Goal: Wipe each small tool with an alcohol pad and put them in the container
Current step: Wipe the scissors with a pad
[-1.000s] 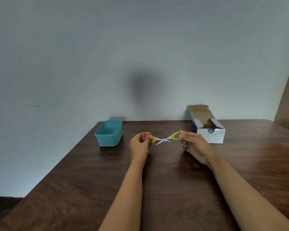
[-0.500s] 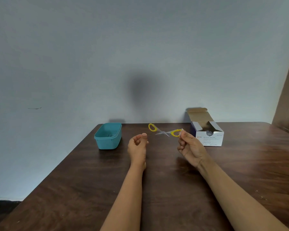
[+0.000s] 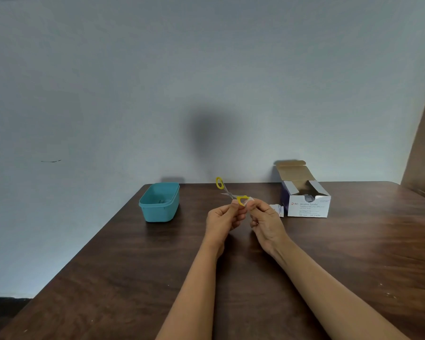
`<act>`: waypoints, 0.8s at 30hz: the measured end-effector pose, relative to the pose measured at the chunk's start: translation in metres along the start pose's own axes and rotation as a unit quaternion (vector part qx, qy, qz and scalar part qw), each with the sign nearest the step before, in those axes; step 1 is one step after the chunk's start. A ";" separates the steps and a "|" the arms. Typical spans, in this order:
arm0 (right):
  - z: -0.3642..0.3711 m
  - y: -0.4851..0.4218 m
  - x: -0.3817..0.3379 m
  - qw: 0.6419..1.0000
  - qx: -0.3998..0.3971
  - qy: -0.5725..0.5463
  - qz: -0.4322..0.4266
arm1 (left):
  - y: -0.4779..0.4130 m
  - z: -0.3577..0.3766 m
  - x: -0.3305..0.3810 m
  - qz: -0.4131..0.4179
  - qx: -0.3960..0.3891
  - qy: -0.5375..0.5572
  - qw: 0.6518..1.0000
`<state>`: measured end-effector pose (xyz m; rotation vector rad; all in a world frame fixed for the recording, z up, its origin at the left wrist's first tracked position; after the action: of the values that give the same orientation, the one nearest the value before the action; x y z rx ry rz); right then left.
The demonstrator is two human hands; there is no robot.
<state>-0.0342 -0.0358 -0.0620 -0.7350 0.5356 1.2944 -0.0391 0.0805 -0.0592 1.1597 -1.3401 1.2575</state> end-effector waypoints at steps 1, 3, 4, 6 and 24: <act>-0.001 0.000 0.001 1.000 -0.003 0.008 -0.001 | 0.000 0.000 0.000 -0.002 0.012 0.002 1.000; -0.002 -0.002 0.004 1.000 -0.012 0.023 -0.001 | 0.000 -0.001 0.000 -0.010 0.040 0.009 0.999; -0.002 -0.002 0.004 0.999 -0.017 0.033 0.000 | 0.000 -0.002 0.001 -0.014 0.054 0.013 0.998; -0.002 -0.002 0.006 0.998 -0.031 0.058 0.003 | 0.000 -0.005 0.000 -0.021 0.076 0.013 0.997; 0.005 0.003 0.003 0.985 -0.081 0.148 -0.020 | 0.008 -0.022 0.022 0.190 0.196 -0.330 0.904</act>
<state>-0.0369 -0.0302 -0.0611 -1.0797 0.6562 1.2082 -0.0488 0.1020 -0.0377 1.7774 -1.9365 1.5282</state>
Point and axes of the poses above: each hand's wrist, its own y-axis away from the middle knuckle, its own z-axis out of the palm, x = y × z, the point moved 6 cm from there along -y, towards the middle knuckle, and after that the axes turned 15 degrees about -y, right-handed, at the moved point
